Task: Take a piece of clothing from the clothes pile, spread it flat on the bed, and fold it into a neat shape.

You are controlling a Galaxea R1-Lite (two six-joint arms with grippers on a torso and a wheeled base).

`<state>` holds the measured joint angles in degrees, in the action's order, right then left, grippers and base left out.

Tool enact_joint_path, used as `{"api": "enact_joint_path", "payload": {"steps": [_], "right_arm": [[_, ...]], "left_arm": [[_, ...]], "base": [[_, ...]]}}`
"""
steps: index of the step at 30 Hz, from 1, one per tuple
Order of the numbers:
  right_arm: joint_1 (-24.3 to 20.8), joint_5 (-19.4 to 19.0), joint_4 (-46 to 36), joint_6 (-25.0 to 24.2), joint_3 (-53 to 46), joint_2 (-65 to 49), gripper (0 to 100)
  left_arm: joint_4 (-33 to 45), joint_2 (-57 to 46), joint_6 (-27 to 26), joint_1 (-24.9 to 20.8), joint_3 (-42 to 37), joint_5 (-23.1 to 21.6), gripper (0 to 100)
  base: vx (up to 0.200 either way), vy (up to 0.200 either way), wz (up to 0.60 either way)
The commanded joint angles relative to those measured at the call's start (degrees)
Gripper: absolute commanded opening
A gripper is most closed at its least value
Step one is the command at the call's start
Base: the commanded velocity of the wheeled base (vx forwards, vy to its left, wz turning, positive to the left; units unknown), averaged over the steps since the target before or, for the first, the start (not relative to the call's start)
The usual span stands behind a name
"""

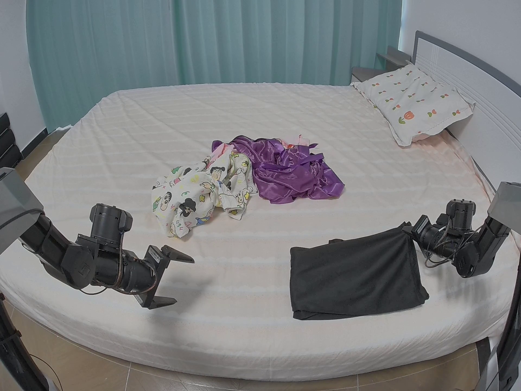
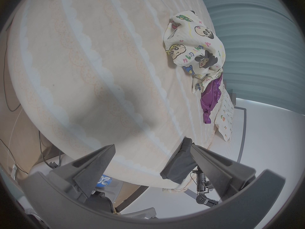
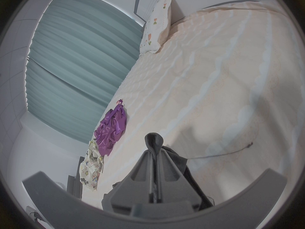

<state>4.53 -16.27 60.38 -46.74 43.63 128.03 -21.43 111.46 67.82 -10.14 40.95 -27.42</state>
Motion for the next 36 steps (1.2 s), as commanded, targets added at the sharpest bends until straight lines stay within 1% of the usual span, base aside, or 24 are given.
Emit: {"api": "enact_joint_path", "payload": {"steps": [1,13,14,20,24,27,30,34,35,36], "right_arm": [[0.0,0.0,0.6,-0.2,0.1,1.3,0],[0.0,0.0,0.9,-0.4,2.1,3.1,0],[0.0,0.0,0.9,-0.4,2.2,3.1,100],[-0.3,-0.1,4.0,-0.3,0.9,3.8,100],[0.0,0.1,6.0,-0.3,-0.7,1.3,100],[-0.1,0.1,4.8,-0.2,-1.6,-2.5,100],[-1.9,0.3,3.1,0.2,-4.0,-5.9,100],[-2.4,-0.1,-0.2,1.3,-10.3,-11.8,100],[-2.4,-0.2,-0.3,1.4,-10.6,-12.0,100],[-2.5,-0.2,-1.0,4.3,-14.6,-13.2,100]], "left_arm": [[0.0,0.1,0.0,0.0,0.0,0.0,100],[0.0,0.1,0.0,-0.1,0.0,0.0,100],[0.0,0.1,0.0,-0.1,0.0,0.0,100],[0.0,0.1,0.0,-0.1,0.0,0.0,100],[0.0,0.1,0.0,-0.1,0.0,0.0,100],[0.0,0.2,-0.1,-0.4,0.0,0.1,100],[0.0,0.2,-0.1,-0.4,0.0,0.1,100],[0.0,0.2,-0.1,-0.6,-0.1,0.2,100],[0.0,0.2,-0.1,-0.6,-0.1,0.2,100],[0.0,0.2,-0.1,-0.7,-0.1,0.3,100]], "base": [[0.0,0.0,0.0],[0.0,0.0,0.0],[0.0,0.0,0.0],[0.0,0.0,0.0],[0.0,0.0,0.0],[0.0,0.0,0.0],[0.0,0.0,0.0],[0.0,0.0,0.0],[0.0,0.0,0.0],[0.0,0.0,0.0]]}}
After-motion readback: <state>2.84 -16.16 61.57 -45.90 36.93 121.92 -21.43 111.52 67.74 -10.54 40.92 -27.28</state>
